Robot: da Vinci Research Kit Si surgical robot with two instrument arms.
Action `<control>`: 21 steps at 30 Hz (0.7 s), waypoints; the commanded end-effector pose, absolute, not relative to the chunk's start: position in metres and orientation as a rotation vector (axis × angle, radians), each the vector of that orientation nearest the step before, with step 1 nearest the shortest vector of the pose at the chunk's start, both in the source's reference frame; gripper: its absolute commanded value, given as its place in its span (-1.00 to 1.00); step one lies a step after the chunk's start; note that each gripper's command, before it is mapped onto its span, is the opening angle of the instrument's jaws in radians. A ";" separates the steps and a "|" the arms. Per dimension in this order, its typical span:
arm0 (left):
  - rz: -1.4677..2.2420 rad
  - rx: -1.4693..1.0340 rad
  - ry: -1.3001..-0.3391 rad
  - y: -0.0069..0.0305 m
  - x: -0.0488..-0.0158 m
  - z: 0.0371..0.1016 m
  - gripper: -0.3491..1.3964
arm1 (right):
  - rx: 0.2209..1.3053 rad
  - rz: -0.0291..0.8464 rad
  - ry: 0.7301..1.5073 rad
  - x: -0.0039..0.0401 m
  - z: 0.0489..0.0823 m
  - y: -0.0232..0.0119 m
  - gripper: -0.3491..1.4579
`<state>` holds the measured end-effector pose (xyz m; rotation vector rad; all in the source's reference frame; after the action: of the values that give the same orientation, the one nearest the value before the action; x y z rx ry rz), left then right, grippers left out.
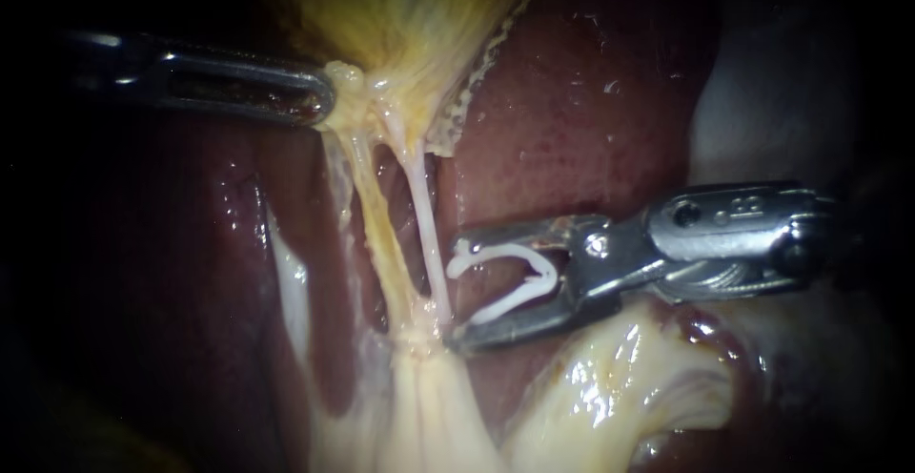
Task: Clipping first clip left tube
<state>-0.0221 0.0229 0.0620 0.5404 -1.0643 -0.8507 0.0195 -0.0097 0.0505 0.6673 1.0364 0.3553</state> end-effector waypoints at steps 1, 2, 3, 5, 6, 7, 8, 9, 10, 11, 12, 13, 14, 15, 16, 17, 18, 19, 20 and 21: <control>-0.851 0.540 -1.064 0.0229 -0.0221 0.0620 -1.00 | 0.673 0.358 1.037 0.0196 0.0507 -0.0096 -0.08; -0.851 0.540 -1.064 0.0229 -0.0221 0.0621 -1.00 | 0.678 0.361 1.036 0.0197 0.0510 -0.0096 -0.08; -0.851 0.540 -1.064 0.0229 -0.0221 0.0621 -1.00 | 0.681 0.365 1.034 0.0198 0.0512 -0.0096 -0.08; -0.851 0.540 -1.064 0.0229 -0.0221 0.0621 -1.00 | 0.688 0.364 1.037 0.0198 0.0516 -0.0096 -0.08; -0.851 0.540 -1.064 0.0229 -0.0221 0.0621 -1.00 | 0.692 0.367 1.036 0.0198 0.0517 -0.0096 -0.08; -0.851 0.540 -1.064 0.0229 -0.0221 0.0621 -1.00 | 0.696 0.369 1.034 0.0198 0.0519 -0.0096 -0.08; -0.851 0.540 -1.064 0.0229 -0.0221 0.0621 -1.00 | 0.700 0.371 1.033 0.0199 0.0520 -0.0096 -0.08; -0.851 0.540 -1.064 0.0229 -0.0221 0.0621 -1.00 | 0.701 0.369 1.034 0.0199 0.0521 -0.0097 -0.08; -0.851 0.540 -1.064 0.0229 -0.0221 0.0621 -1.00 | 0.705 0.373 1.035 0.0200 0.0522 -0.0097 -0.08; -0.851 0.540 -1.064 0.0229 -0.0221 0.0621 -1.00 | 0.707 0.371 1.035 0.0201 0.0522 -0.0097 -0.08; -0.851 0.540 -1.064 0.0229 -0.0221 0.0621 -1.00 | 0.710 0.376 1.037 0.0202 0.0523 -0.0097 -0.08; -0.851 0.540 -1.064 0.0229 -0.0222 0.0621 -1.00 | 0.713 0.374 1.037 0.0203 0.0523 -0.0098 -0.08; -0.851 0.540 -1.064 0.0229 -0.0222 0.0621 -1.00 | 0.713 0.373 1.037 0.0204 0.0524 -0.0098 -0.08; -0.851 0.540 -1.064 0.0229 -0.0222 0.0621 -1.00 | 0.717 0.377 1.038 0.0206 0.0524 -0.0098 -0.08; -0.851 0.539 -1.064 0.0229 -0.0222 0.0621 -1.00 | 0.718 0.375 1.039 0.0207 0.0525 -0.0098 -0.08; -0.851 0.539 -1.064 0.0229 -0.0222 0.0621 -1.00 | 0.719 0.373 1.039 0.0207 0.0525 -0.0099 -0.08; -0.851 0.539 -1.064 0.0229 -0.0222 0.0621 -1.00 | 0.723 0.375 1.038 0.0208 0.0526 -0.0099 -0.08; -0.851 0.539 -1.064 0.0229 -0.0222 0.0621 -1.00 | 0.723 0.374 1.038 0.0209 0.0527 -0.0100 -0.08; -0.851 0.539 -1.064 0.0228 -0.0222 0.0621 -1.00 | 0.723 0.373 1.038 0.0209 0.0527 -0.0100 -0.08; -0.851 0.539 -1.064 0.0228 -0.0222 0.0621 -1.00 | 0.726 0.377 1.036 0.0210 0.0529 -0.0101 -0.08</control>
<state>-0.0222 0.0229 0.0621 0.5393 -1.0639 -0.8508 0.0210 -0.0101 0.0530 0.7257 1.0362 0.3749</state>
